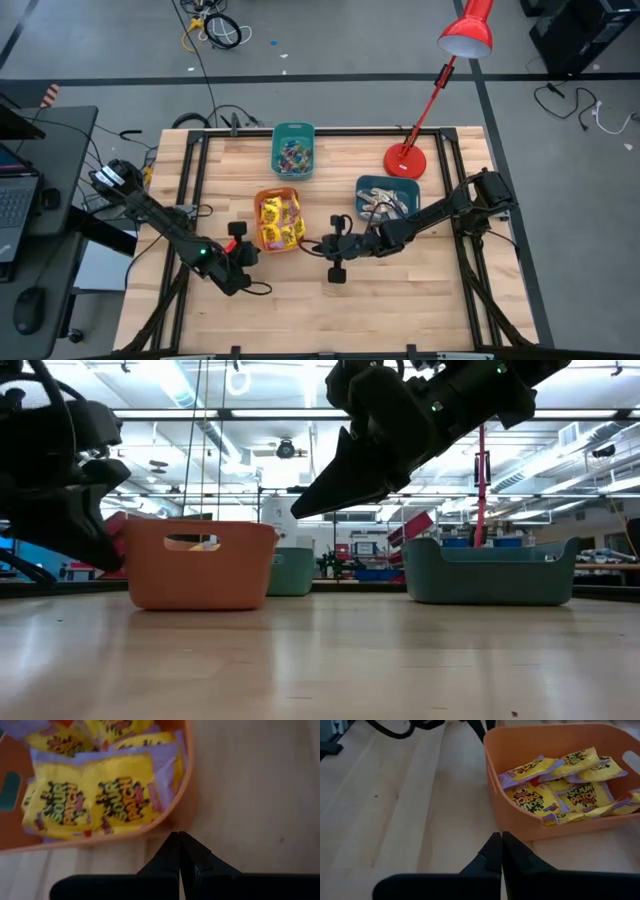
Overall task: Sort candy
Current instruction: Move the orange bin to the left side of the green bin
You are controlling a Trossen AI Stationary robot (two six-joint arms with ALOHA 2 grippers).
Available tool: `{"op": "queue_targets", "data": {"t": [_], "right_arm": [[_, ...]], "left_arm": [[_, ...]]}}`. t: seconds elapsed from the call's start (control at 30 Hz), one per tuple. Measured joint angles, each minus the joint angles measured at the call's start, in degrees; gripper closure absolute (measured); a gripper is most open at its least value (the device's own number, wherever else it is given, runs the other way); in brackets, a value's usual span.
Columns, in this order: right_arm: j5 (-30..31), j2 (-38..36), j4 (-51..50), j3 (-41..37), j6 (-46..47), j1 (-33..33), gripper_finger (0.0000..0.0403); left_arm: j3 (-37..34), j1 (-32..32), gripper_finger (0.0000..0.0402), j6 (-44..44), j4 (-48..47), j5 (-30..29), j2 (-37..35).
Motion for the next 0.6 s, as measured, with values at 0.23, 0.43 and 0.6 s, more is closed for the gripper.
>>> {"op": "queue_targets", "data": {"t": [0.23, 0.43, 0.6], "right_arm": [[0.0, 0.04, -0.85, 0.0, 0.0, -0.18, 0.0403], [0.0, 0.04, -1.2, -0.02, -0.11, -0.63, 0.0403], [0.02, 0.06, -1.45, -0.02, -0.21, -0.71, 0.0403]], "left_arm": [[-0.04, -1.45, 0.0401, 3.54, 3.87, 11.37, -1.06], [0.01, -1.47, 0.0401, 10.02, 14.83, 7.27, -1.88], [-0.53, 0.0, 0.0401, 8.51, 10.15, 1.69, -1.86]]}}
